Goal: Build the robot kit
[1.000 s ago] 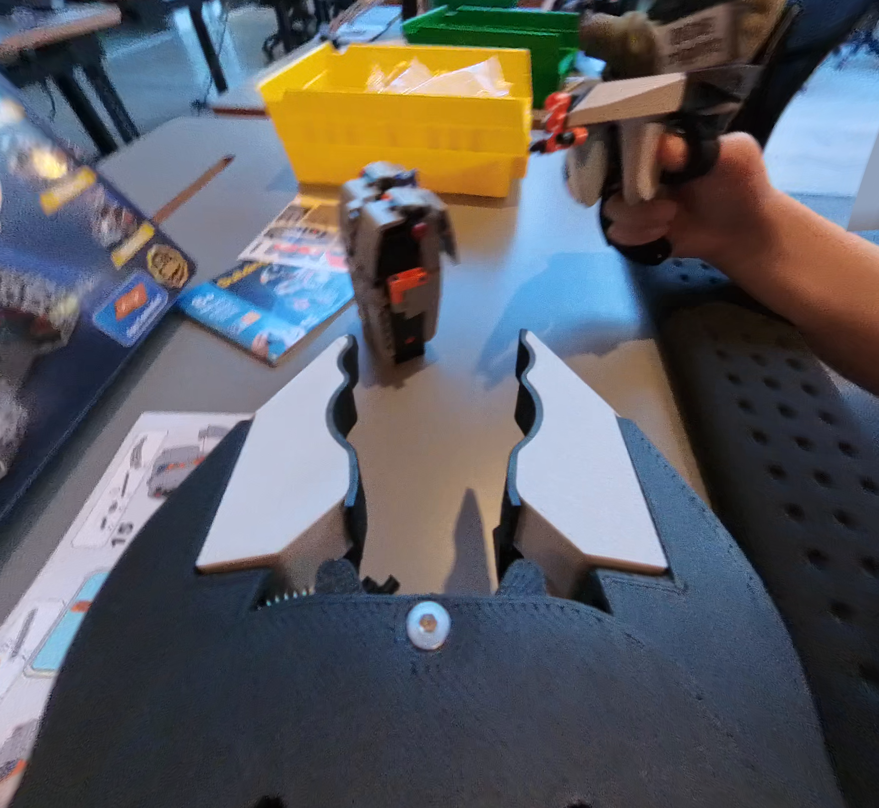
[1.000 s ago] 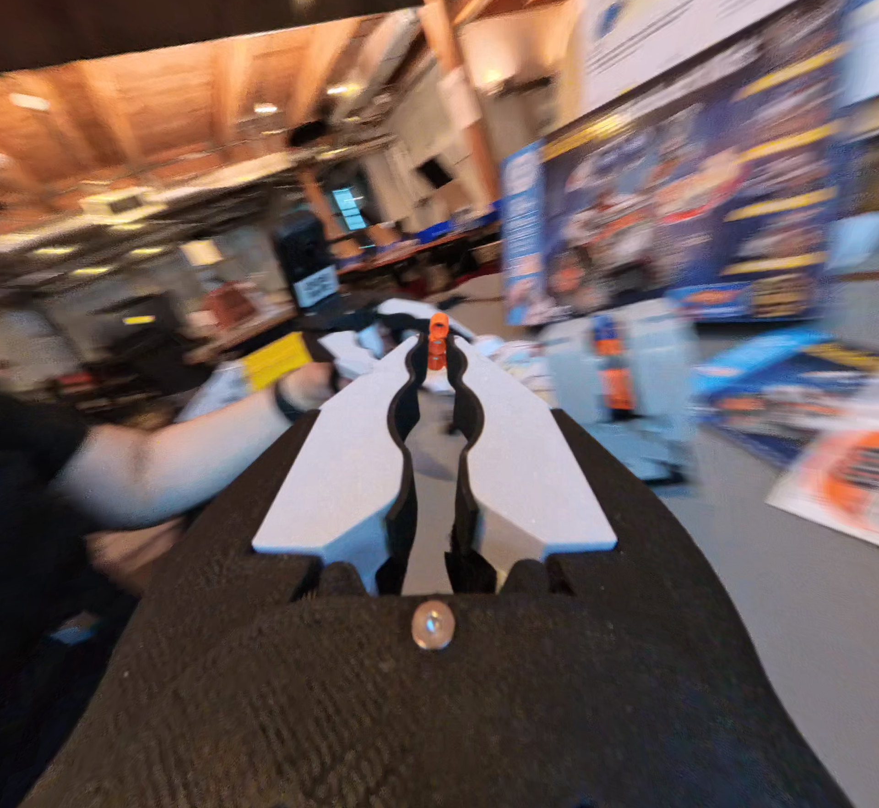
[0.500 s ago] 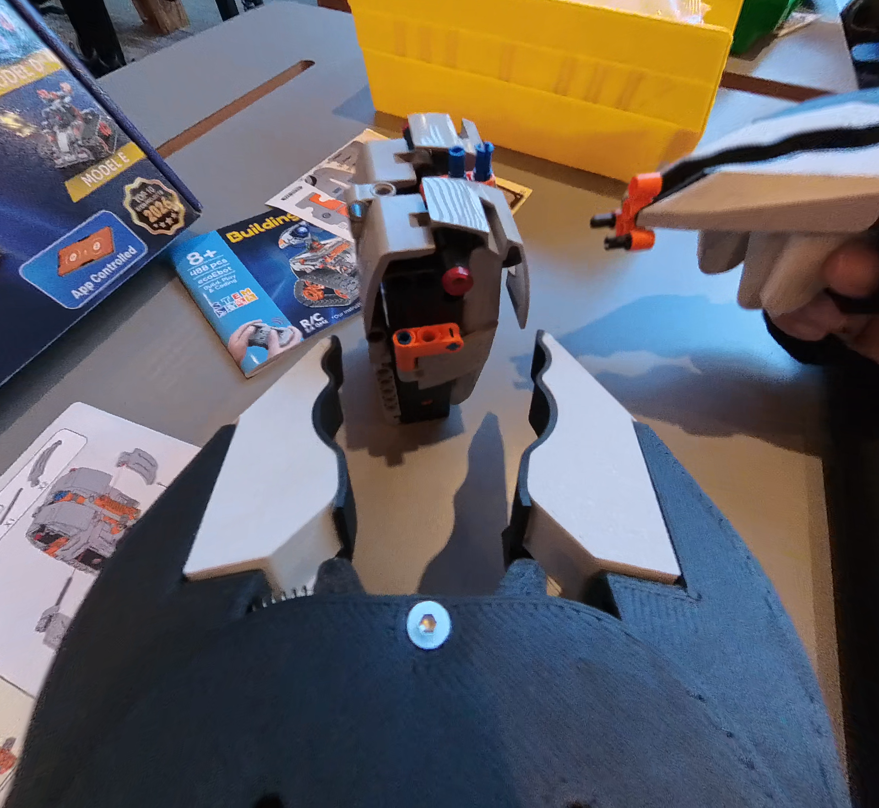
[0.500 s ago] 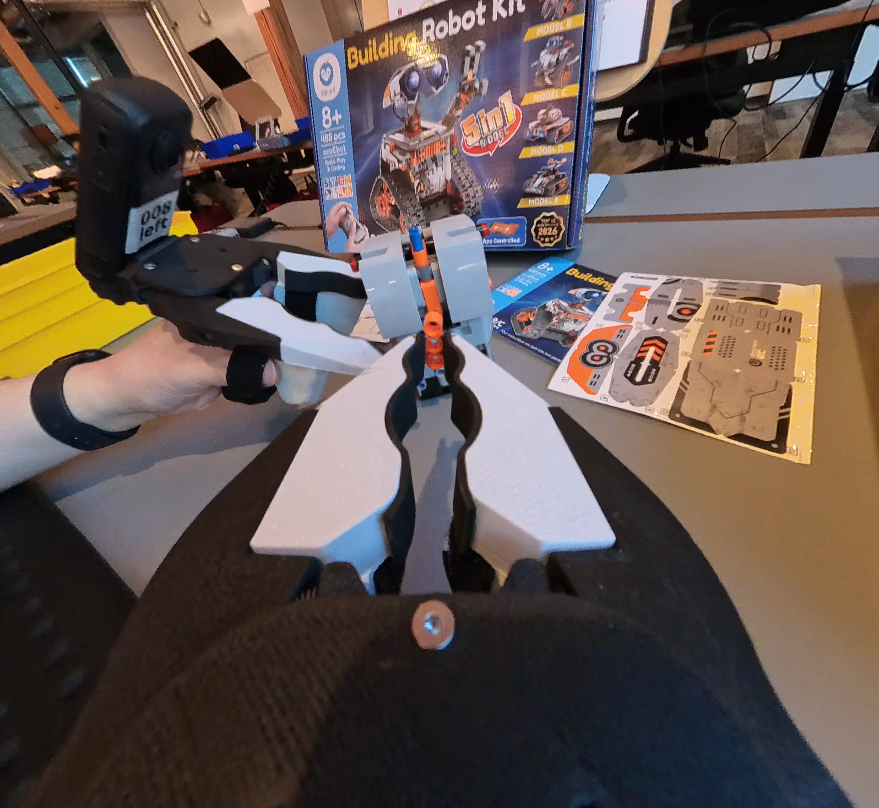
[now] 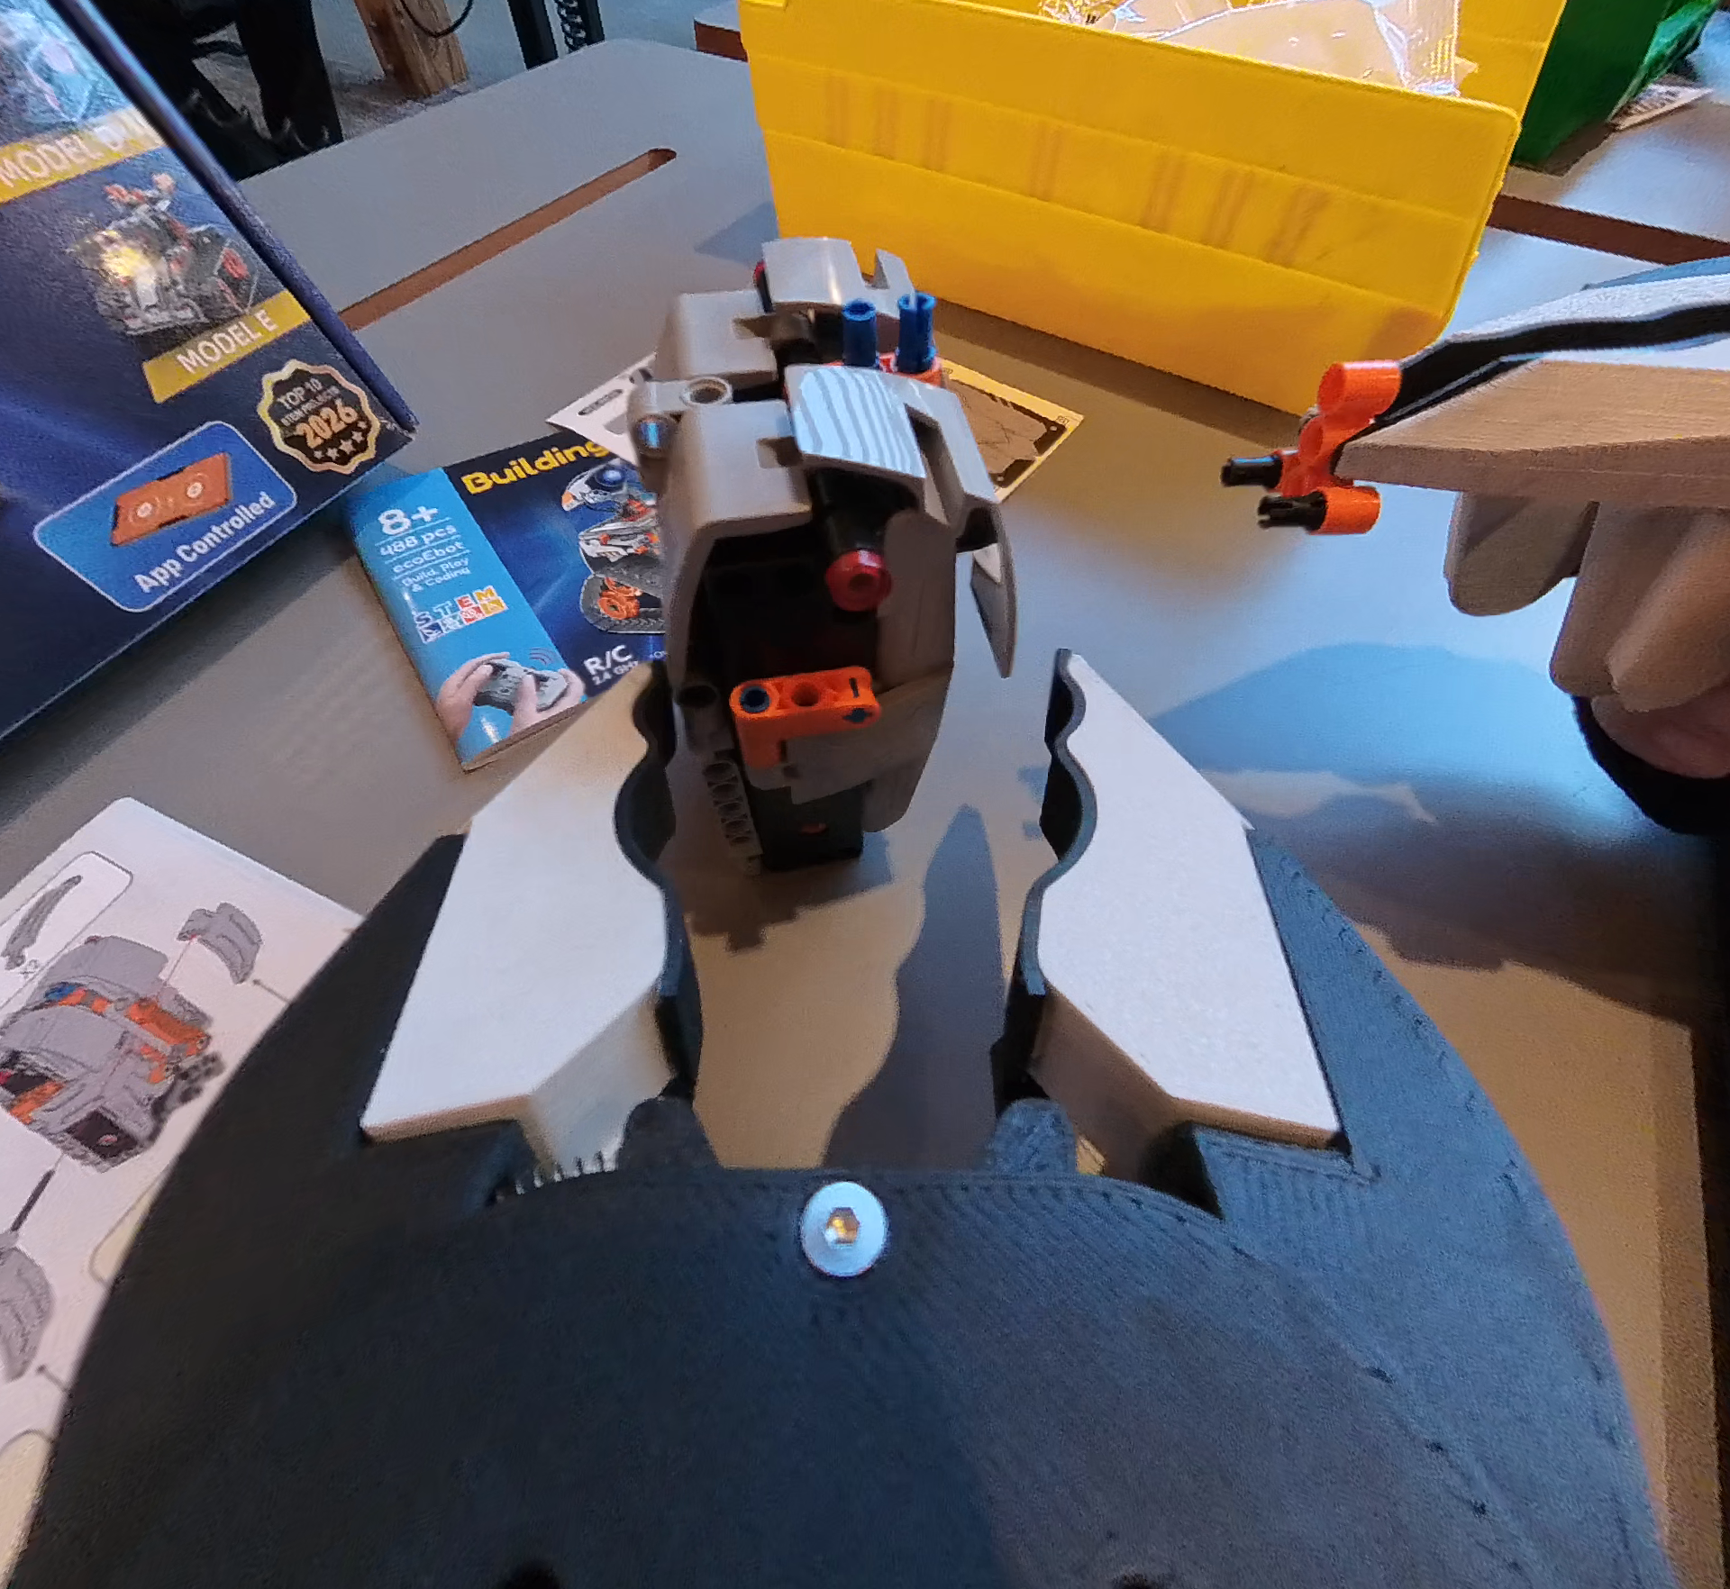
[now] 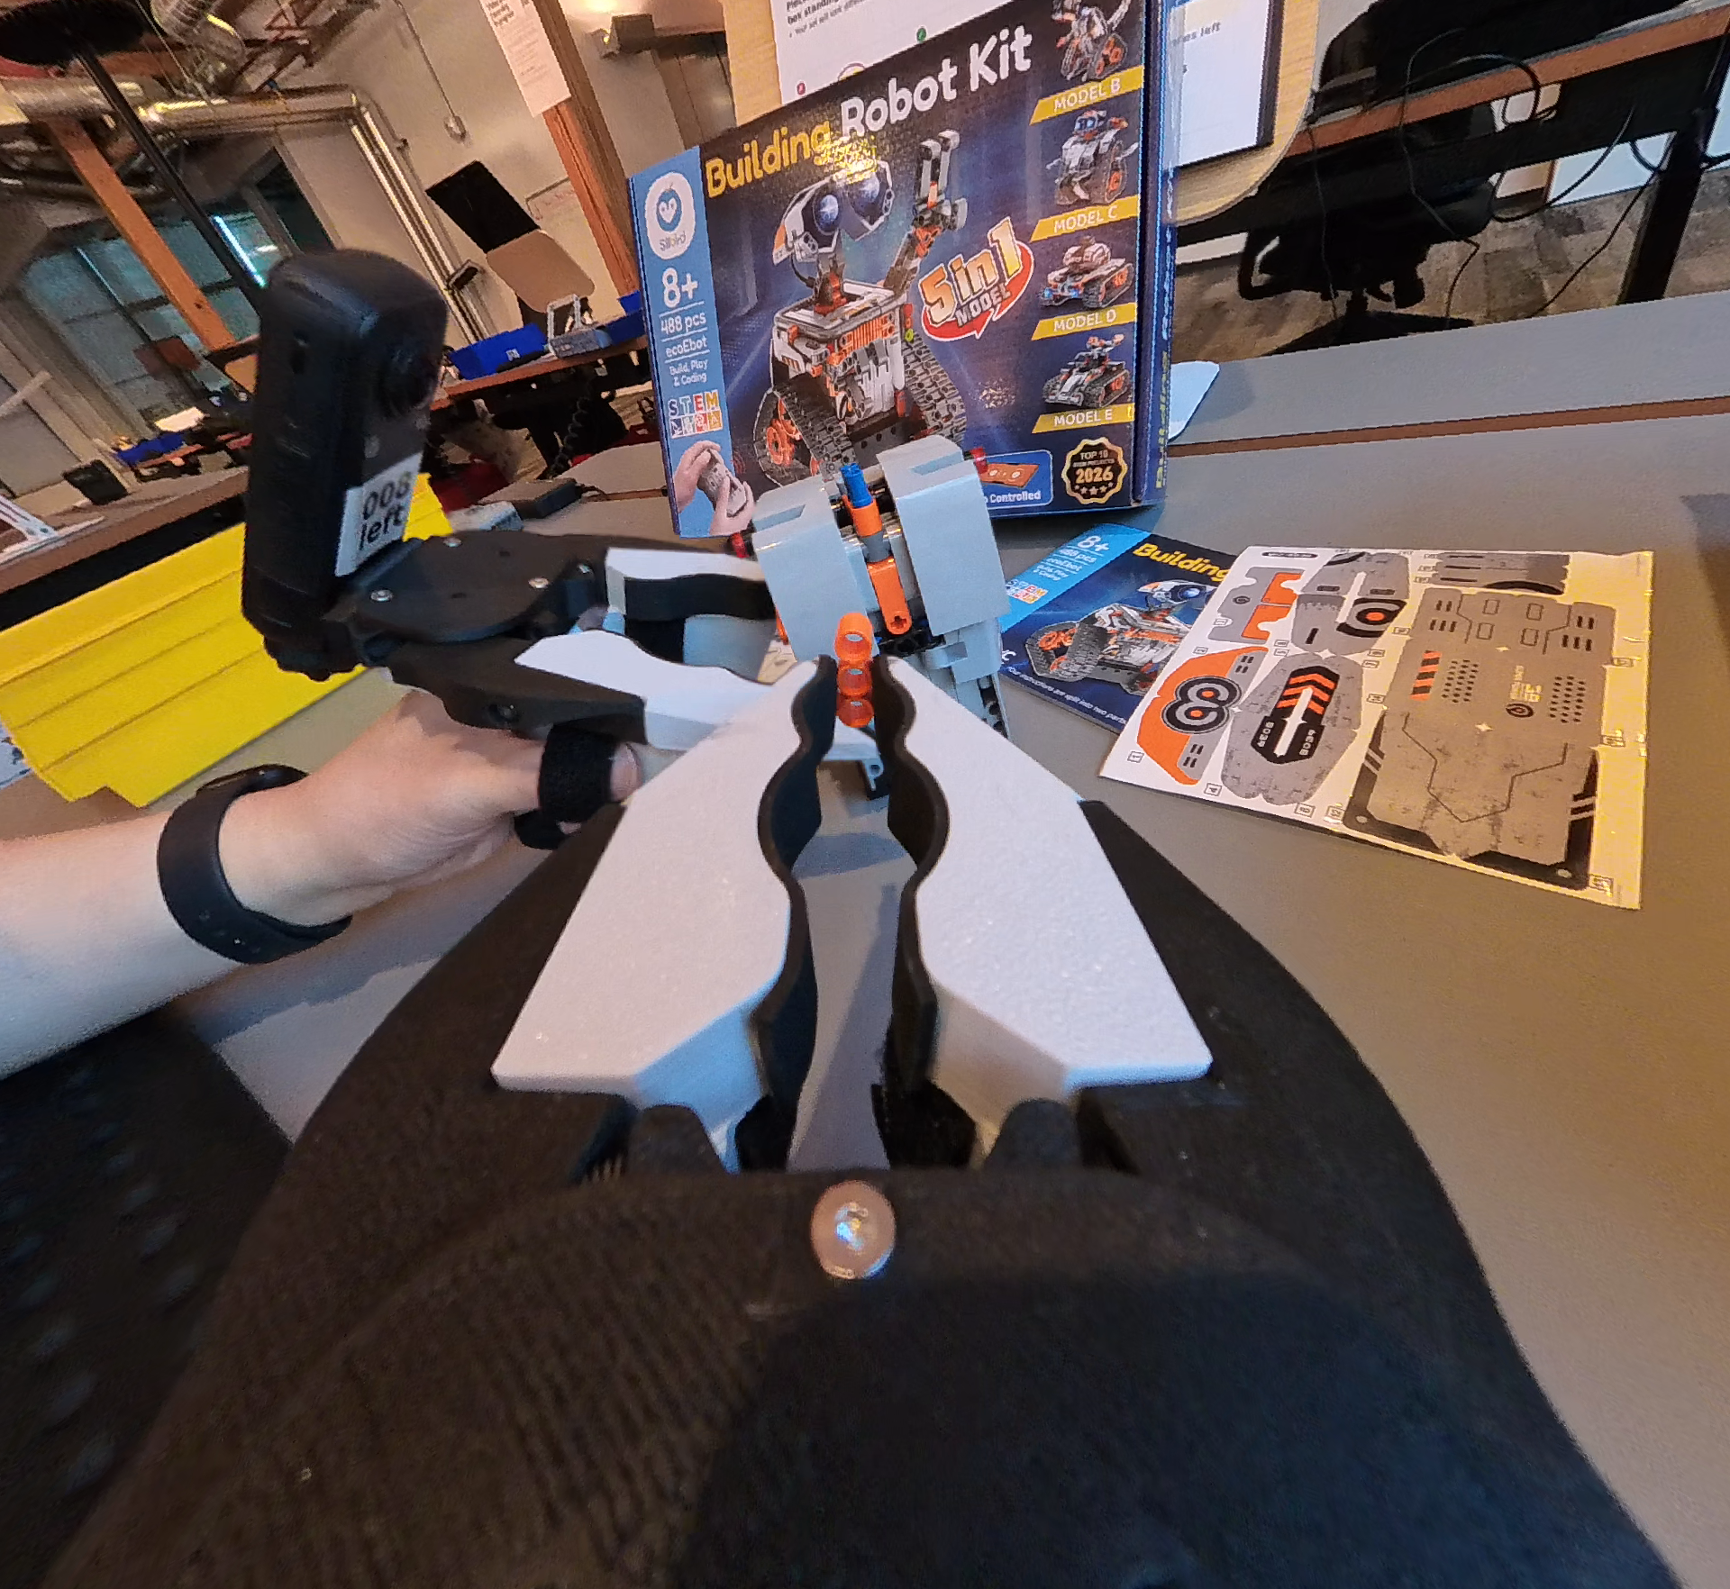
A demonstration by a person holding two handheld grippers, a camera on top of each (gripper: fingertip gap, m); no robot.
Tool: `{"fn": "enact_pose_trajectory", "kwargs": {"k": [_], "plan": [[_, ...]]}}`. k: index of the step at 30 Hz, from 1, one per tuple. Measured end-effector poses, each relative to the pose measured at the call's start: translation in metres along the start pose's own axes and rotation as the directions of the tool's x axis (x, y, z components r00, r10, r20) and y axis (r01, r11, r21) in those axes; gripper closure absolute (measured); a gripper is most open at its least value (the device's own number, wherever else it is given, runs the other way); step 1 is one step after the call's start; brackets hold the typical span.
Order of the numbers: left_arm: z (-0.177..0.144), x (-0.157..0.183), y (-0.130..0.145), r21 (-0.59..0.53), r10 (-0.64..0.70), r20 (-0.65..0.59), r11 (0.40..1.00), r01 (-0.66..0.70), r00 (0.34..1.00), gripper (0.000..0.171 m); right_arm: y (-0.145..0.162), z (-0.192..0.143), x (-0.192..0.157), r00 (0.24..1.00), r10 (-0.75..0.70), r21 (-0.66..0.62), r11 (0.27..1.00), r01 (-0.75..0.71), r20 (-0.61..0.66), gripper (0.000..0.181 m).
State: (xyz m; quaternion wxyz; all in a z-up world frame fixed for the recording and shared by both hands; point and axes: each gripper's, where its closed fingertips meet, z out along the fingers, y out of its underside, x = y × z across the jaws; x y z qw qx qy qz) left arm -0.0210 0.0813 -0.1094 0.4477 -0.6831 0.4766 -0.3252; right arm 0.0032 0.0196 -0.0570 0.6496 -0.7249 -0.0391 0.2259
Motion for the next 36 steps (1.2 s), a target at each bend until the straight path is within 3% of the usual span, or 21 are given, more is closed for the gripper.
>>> {"fn": "enact_pose_trajectory", "kwargs": {"k": [3, 6, 17, 25, 29, 36], "plan": [[0.004, -0.002, -0.002, 0.005, 0.039, 0.052, 0.999, -0.039, 0.998, 0.107, 0.002, 0.002, -0.001, 1.000, 0.018, -0.008, 1.000, -0.018, 0.014, 0.177], [0.005, -0.001, -0.003, 0.021, 0.038, 0.041, 0.999, -0.039, 0.998, 0.108, 0.003, 0.003, -0.002, 1.000, 0.006, -0.014, 1.000, -0.006, 0.017, 0.177], [-0.008, -0.003, 0.000, 0.002, -0.083, -0.133, 0.996, 0.084, 0.988, 0.110, 0.013, 0.010, 0.002, 1.000, -0.007, -0.057, 0.998, 0.007, -0.001, 0.177], [-0.014, -0.010, -0.001, -0.031, -0.254, -0.278, 0.966, 0.255, 0.927, 0.110, 0.023, 0.015, 0.006, 0.999, 0.001, -0.112, 0.994, -0.005, -0.034, 0.177], [-0.019, -0.004, 0.000, -0.079, -0.331, -0.383, 0.942, 0.326, 0.863, 0.110, 0.022, 0.015, 0.009, 0.999, 0.021, -0.105, 0.994, -0.026, -0.044, 0.177], [-0.023, -0.002, 0.002, -0.112, -0.326, -0.455, 0.944, 0.311, 0.828, 0.110, 0.023, 0.018, 0.008, 0.999, 0.040, -0.102, 0.994, -0.043, -0.033, 0.177]]}}
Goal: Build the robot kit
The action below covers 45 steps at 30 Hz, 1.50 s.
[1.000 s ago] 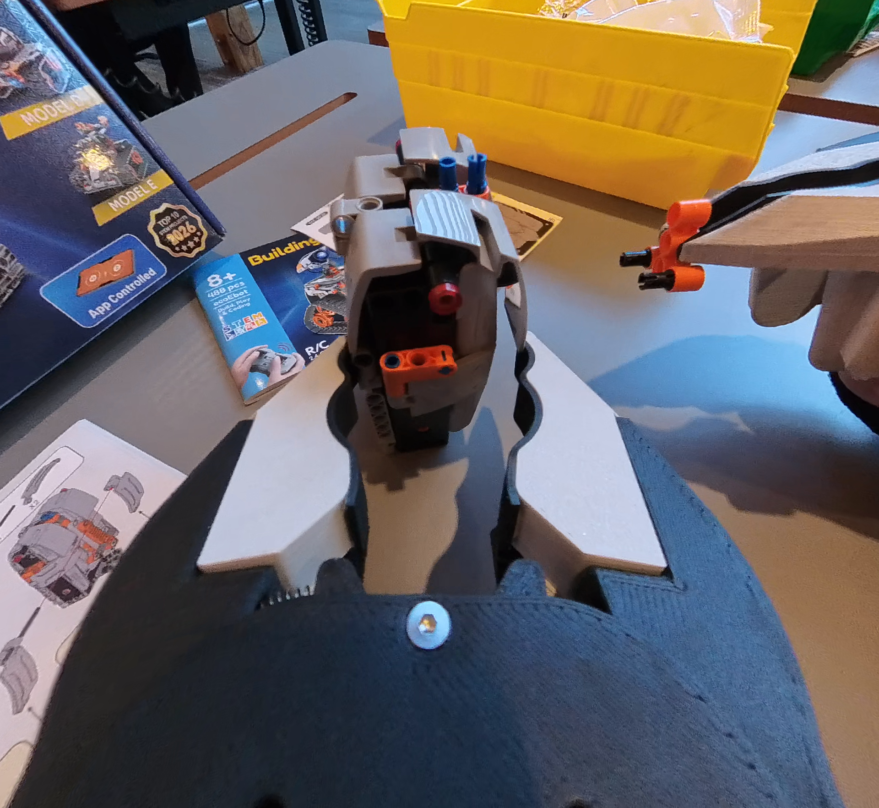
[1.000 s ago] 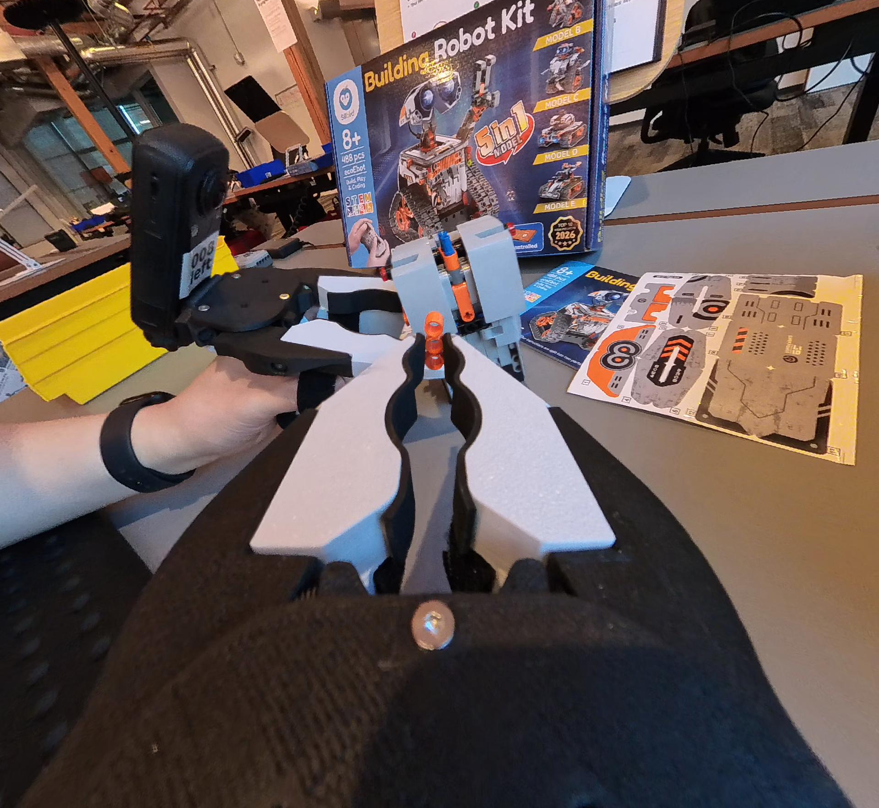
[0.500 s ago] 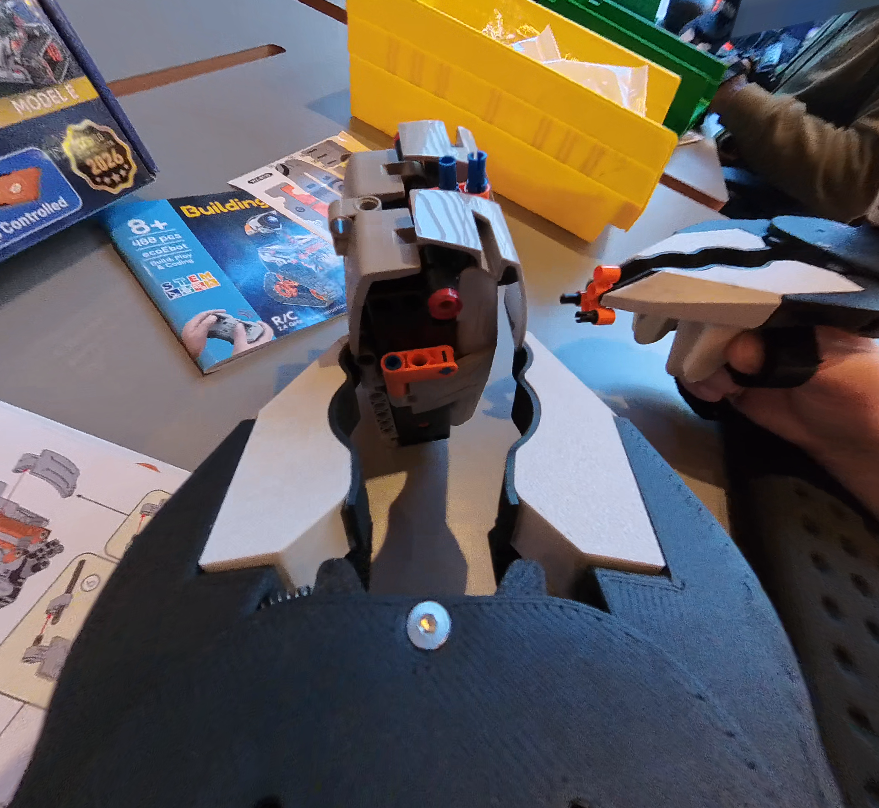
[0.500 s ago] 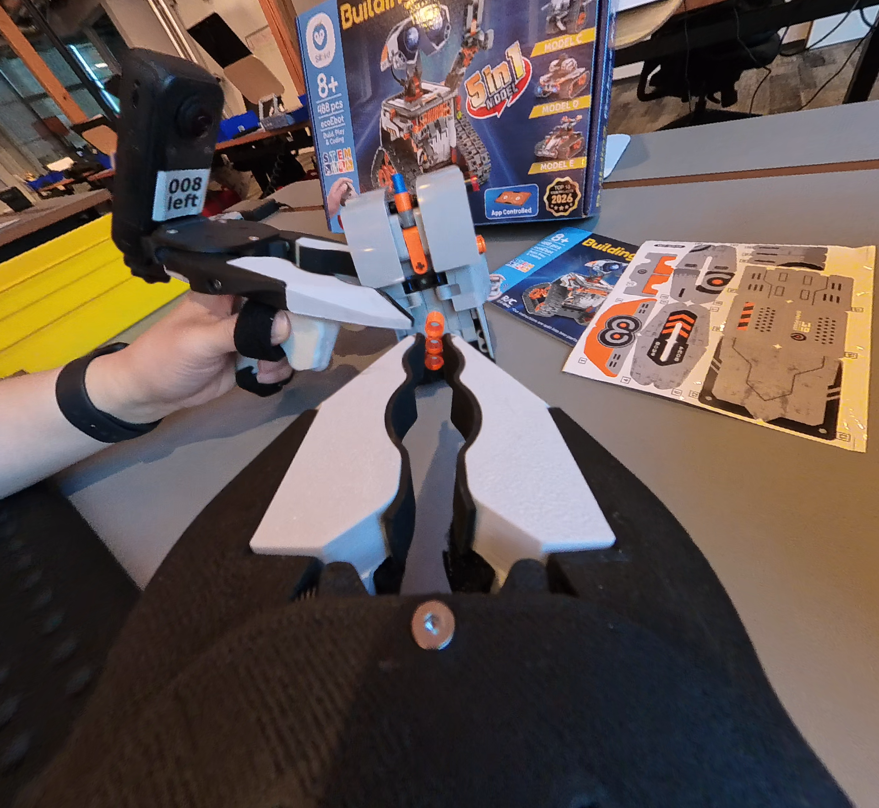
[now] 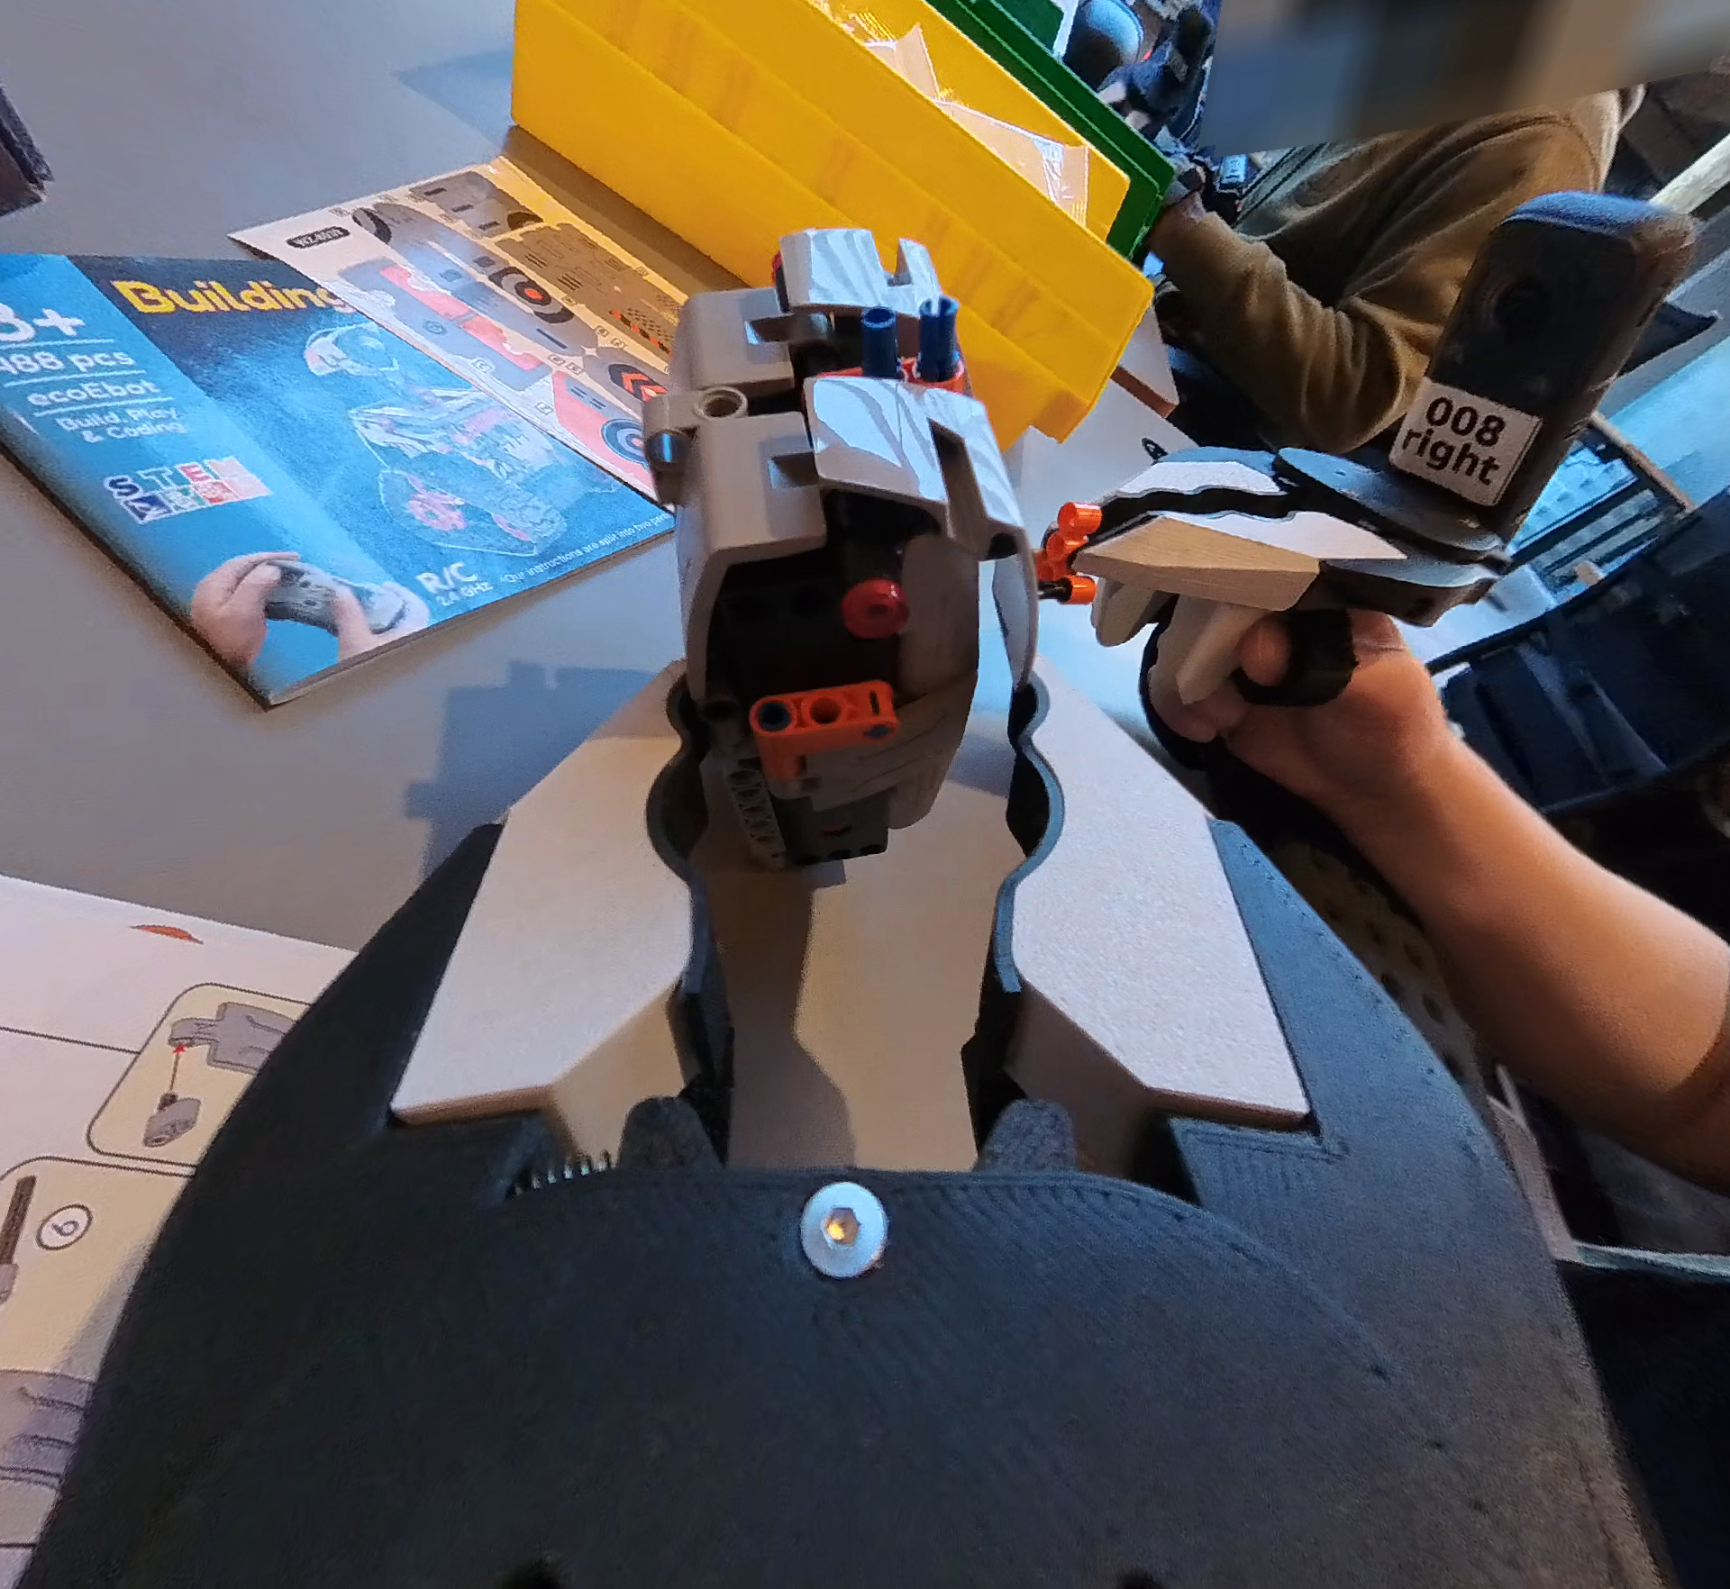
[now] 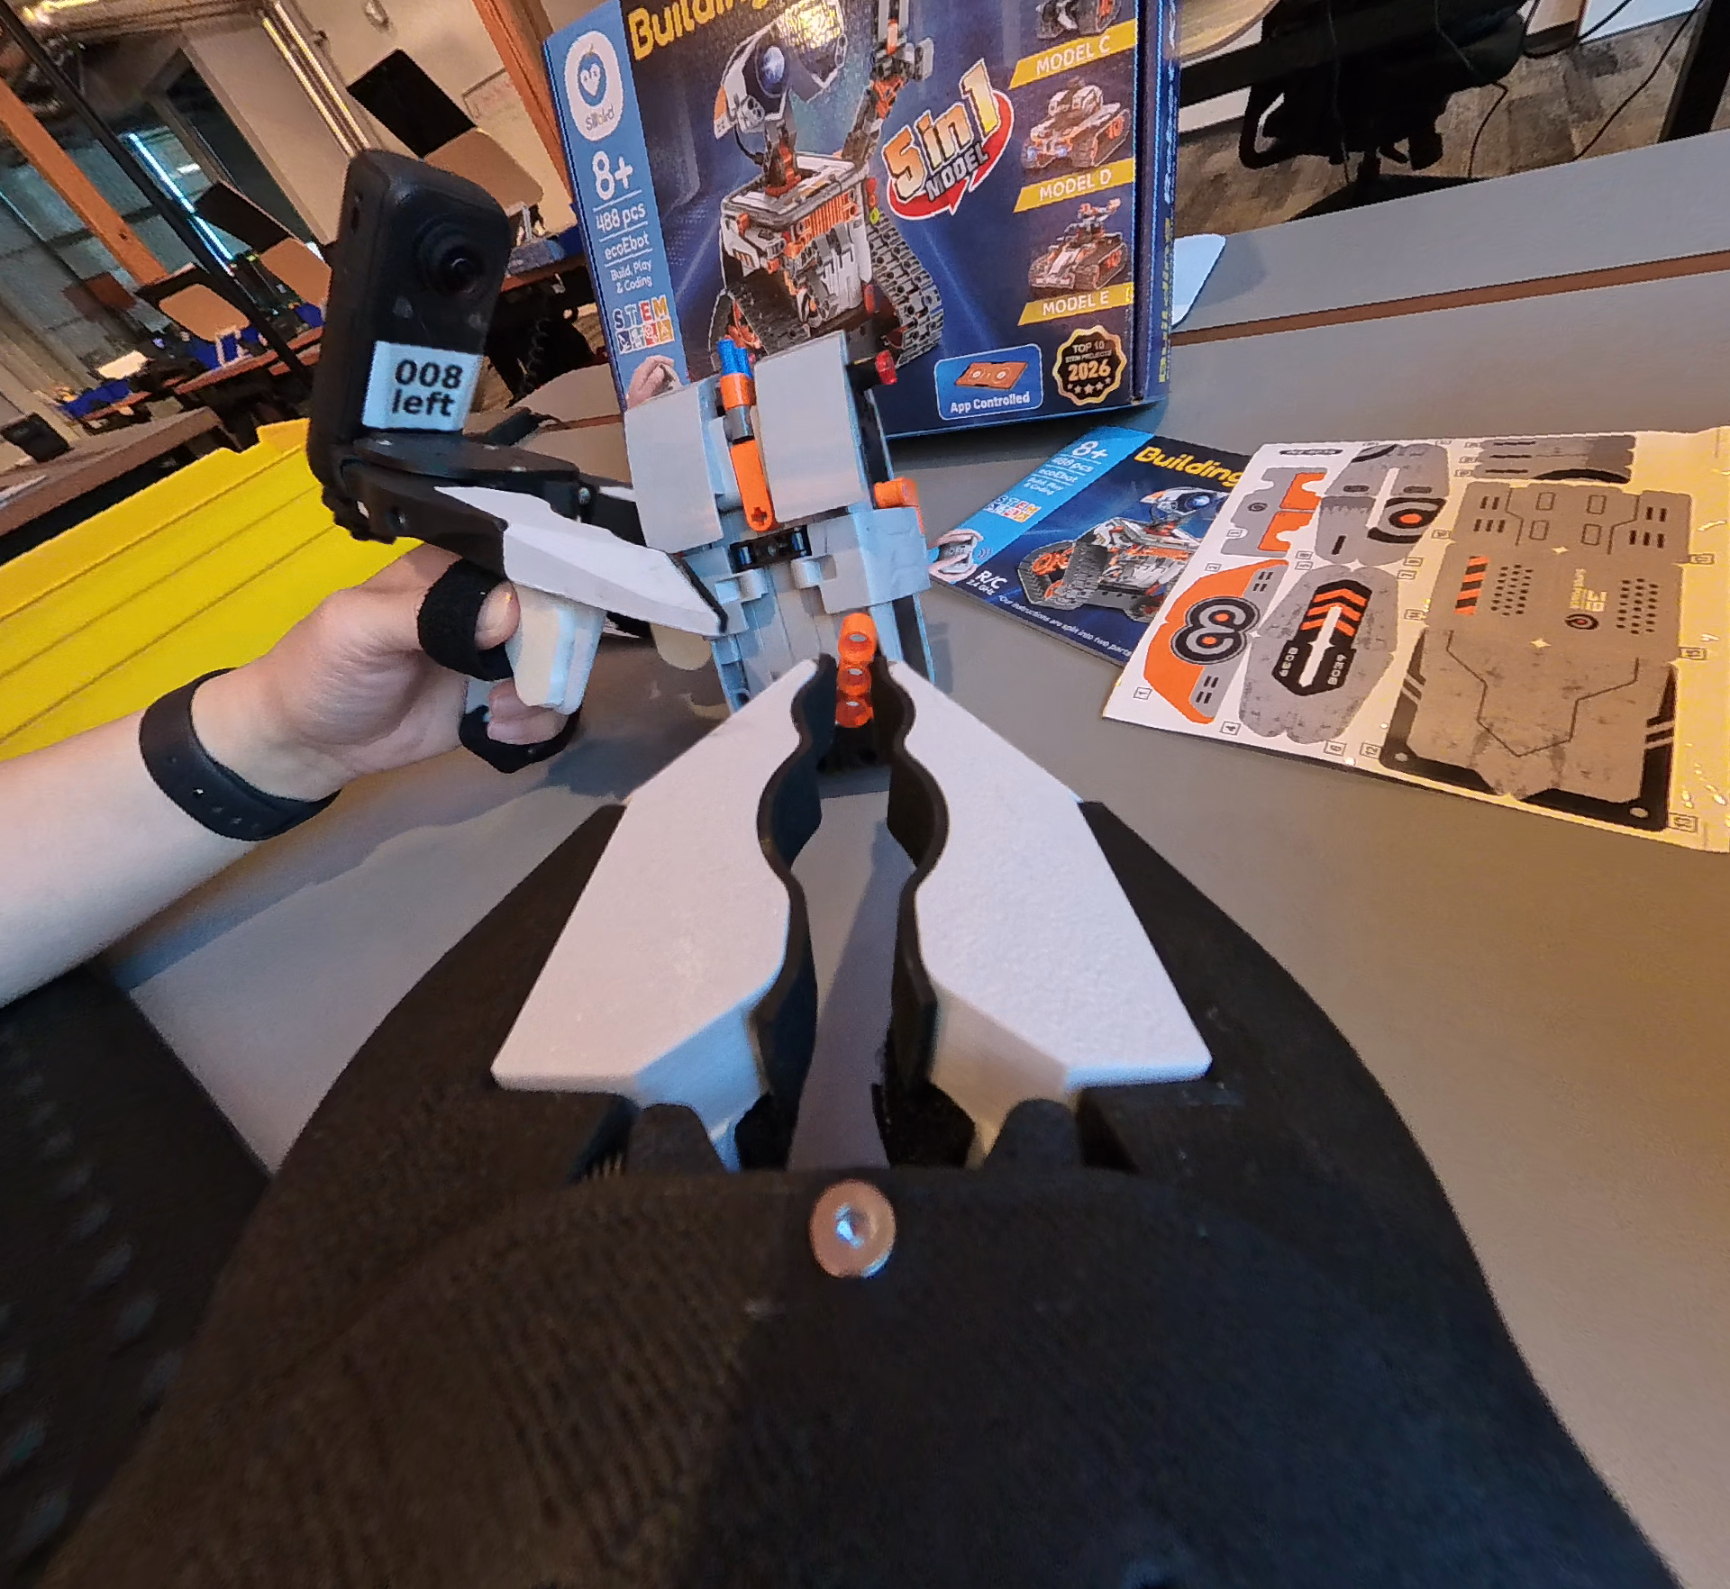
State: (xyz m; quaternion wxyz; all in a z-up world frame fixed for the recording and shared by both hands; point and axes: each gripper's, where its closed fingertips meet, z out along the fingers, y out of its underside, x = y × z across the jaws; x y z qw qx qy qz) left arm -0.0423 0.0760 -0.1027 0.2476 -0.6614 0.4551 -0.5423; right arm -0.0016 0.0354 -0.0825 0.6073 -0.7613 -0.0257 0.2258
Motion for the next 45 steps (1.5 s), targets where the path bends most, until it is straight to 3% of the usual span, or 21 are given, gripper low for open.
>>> {"fn": "enact_pose_trajectory", "kwargs": {"k": [10, 23, 45], "plan": [[-0.008, -0.004, 0.001, 0.002, -0.086, -0.028, 0.996, 0.087, 0.996, 0.110, -0.001, 0.001, 0.001, 1.000, -0.018, 0.007, 1.000, 0.018, -0.008, 0.177], [-0.005, -0.007, 0.000, -0.025, -0.157, -0.056, 0.988, 0.156, 0.986, 0.110, -0.004, 0.005, 0.004, 0.997, 0.071, 0.002, 0.997, -0.071, 0.031, 0.177], [-0.004, -0.007, 0.001, -0.030, -0.172, -0.049, 0.985, 0.171, 0.984, 0.110, 0.005, 0.011, 0.002, 1.000, 0.008, -0.053, 0.999, -0.007, 0.017, 0.177]]}}
